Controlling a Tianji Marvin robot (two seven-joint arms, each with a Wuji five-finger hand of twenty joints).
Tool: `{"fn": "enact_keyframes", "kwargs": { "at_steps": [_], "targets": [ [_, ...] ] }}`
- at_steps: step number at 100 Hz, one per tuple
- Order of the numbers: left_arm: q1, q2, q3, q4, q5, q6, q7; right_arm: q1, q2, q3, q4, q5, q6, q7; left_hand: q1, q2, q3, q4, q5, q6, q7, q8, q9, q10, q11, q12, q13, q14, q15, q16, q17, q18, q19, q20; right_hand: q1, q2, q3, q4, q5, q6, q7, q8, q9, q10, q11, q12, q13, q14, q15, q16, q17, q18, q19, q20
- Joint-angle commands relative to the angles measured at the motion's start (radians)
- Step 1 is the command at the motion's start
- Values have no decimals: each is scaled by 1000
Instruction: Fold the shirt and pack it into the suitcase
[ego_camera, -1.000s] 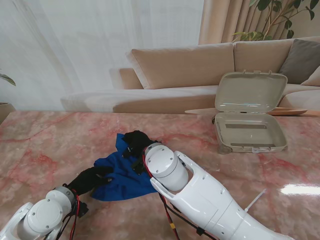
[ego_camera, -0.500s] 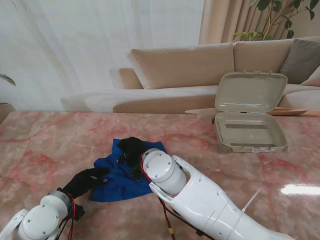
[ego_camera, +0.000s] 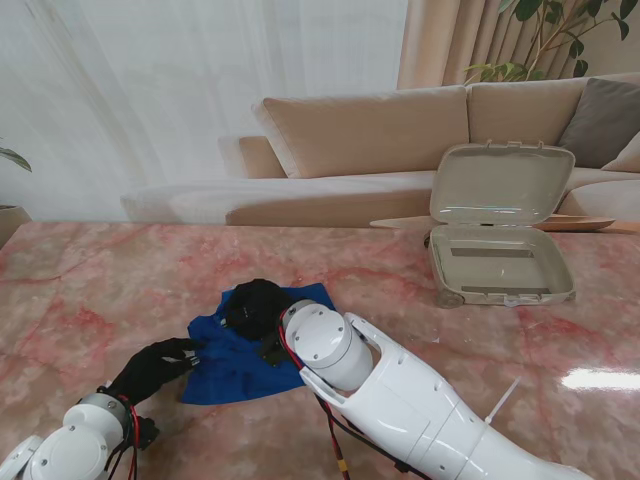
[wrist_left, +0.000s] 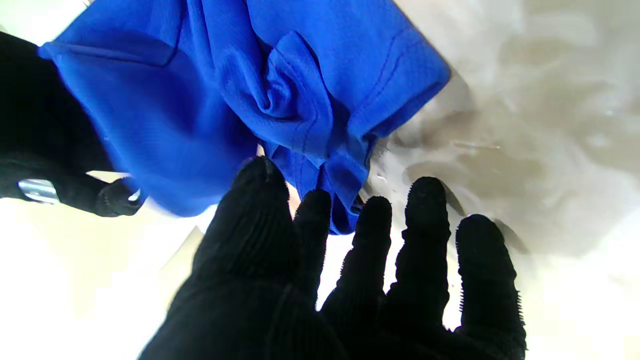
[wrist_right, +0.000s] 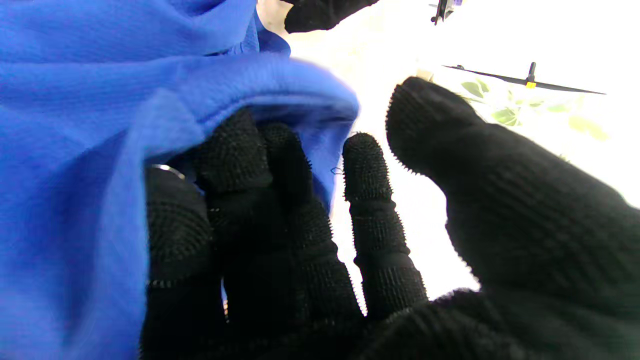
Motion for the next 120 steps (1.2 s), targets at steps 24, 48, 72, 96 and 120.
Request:
{"fn": "enact_keyframes", "kwargs": {
  "at_steps": [24, 48, 72, 96, 120],
  "targets": [
    [36, -12, -29, -23, 18, 21, 43, -13, 9, 5, -17, 17, -27, 27, -6, 48, -32, 17, 23, 9, -15, 2, 11, 4, -12, -5, -25, 53, -39, -20, 1, 23, -12, 3, -71, 79, -32, 29, 51, 34, -247, 64, -73, 9, -107, -81, -96, 17, -129, -28, -114, 32, -93, 9],
    [38, -14, -50, -34, 28, 26, 49, -39, 21, 35, -65, 35, -37, 18, -5, 46, -32, 18, 27, 10, -15, 3, 13, 4, -13, -5, -25, 54, -49, -28, 1, 23, -12, 2, -92, 143, -60, 49, 48, 42, -335, 129, -122, 10, -124, -82, -167, 21, -162, -21, -196, 22, -141, 30],
    [38, -7, -70, -65, 48, 16, 25, -79, 36, 89, -124, 7, -28, -20, -6, 45, -33, 18, 29, 9, -17, 3, 15, 3, -14, -6, -21, 53, -51, -32, 1, 23, -12, 2, -105, 168, -78, 53, 55, 39, -347, 142, -124, 8, -125, -81, -186, 22, -170, -21, -216, 20, -152, 37],
    [45, -1, -97, -110, 77, 4, 0, -112, 58, 163, -161, -57, 7, -44, -10, 46, -34, 17, 32, 8, -19, 3, 18, 4, -18, -8, -21, 52, -55, -37, 1, 23, -12, 2, -139, 188, -81, 55, 65, 30, -351, 153, -124, -6, -130, -80, -229, 16, -195, -27, -264, 14, -175, 43],
    [21, 9, -105, -140, 86, -5, -43, -167, 91, 251, -212, -125, 29, -40, -14, 49, -34, 17, 40, 5, -22, 2, 23, 3, -23, -11, -21, 54, -66, -46, 1, 23, -12, 2, -152, 200, -92, 52, 81, 22, -352, 156, -114, -14, -145, -80, -291, 26, -281, -60, -370, 5, -294, 15]
  ]
}}
